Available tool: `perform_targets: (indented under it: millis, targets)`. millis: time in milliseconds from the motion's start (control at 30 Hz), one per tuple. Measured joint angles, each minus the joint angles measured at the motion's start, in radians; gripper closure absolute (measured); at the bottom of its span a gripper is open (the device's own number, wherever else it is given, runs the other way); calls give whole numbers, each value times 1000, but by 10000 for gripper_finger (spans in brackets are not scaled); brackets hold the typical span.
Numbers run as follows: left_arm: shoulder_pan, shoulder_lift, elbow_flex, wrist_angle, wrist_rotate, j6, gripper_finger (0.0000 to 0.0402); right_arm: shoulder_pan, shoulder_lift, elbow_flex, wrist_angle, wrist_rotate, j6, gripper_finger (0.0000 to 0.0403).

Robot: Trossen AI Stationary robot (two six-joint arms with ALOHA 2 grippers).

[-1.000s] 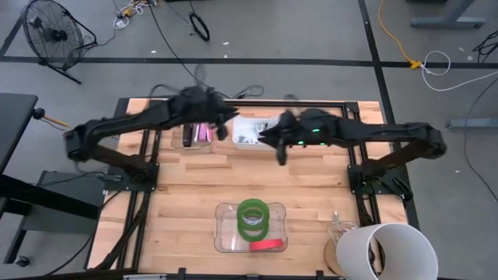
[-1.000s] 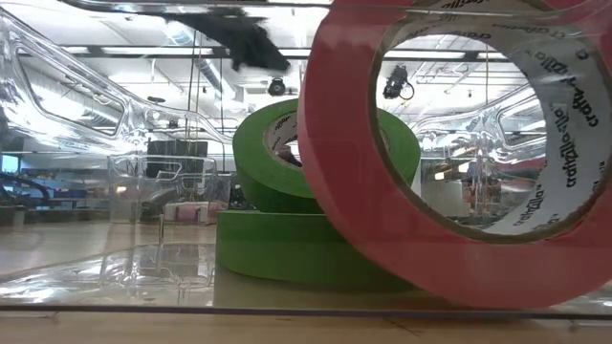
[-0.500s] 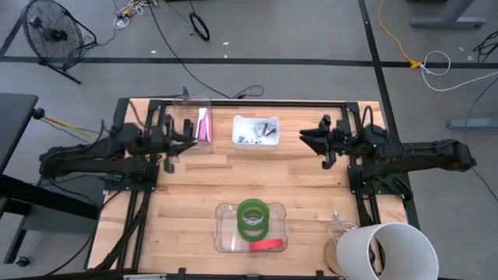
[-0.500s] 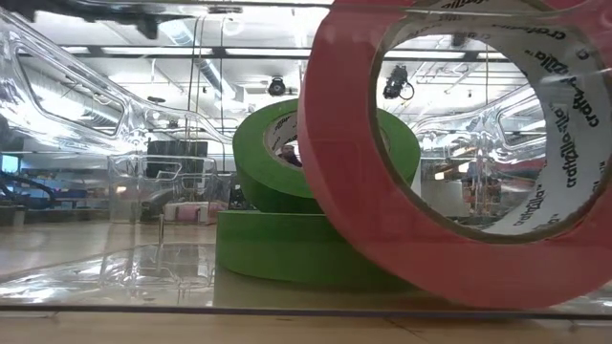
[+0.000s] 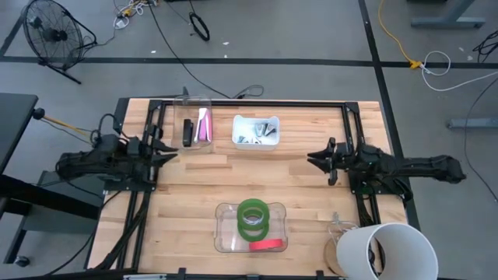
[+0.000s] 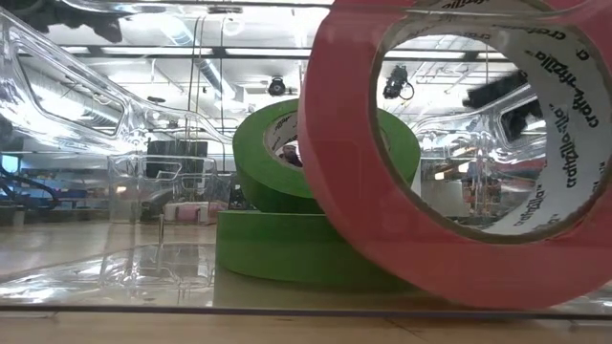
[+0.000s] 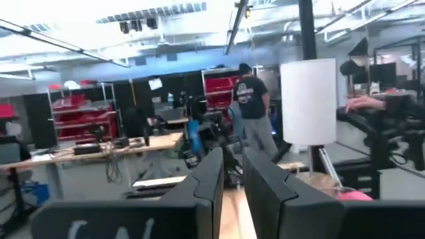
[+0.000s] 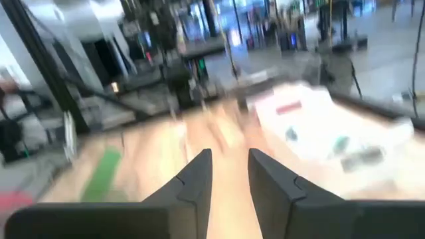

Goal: Pick and place Stapler, Stapler remover, tape
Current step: Return to Home Position

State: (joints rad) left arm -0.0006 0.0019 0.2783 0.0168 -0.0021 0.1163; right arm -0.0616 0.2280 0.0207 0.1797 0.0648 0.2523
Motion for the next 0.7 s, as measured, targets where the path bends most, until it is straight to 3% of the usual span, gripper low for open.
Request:
perform_targets:
  millis: [67, 167, 367, 600, 700]
  targets:
    - [-21, 4, -2, 11, -1, 0, 341, 0, -88, -6, -153, 5, 0, 303]
    - [-74, -1, -27, 14, -1, 0, 342, 0, -222, -6, -126, -42, 1, 303]
    - [-193, 0, -91, 27, 0, 0, 342, 6, -229, -2, 111, -48, 1, 303]
    - [-233, 1, -267, 116, 13, 1, 341, 6, -224, -5, 178, -47, 1, 303]
    - [-225, 2, -265, 1, -4, 0, 342, 6, -222, -6, 171, -47, 1, 303]
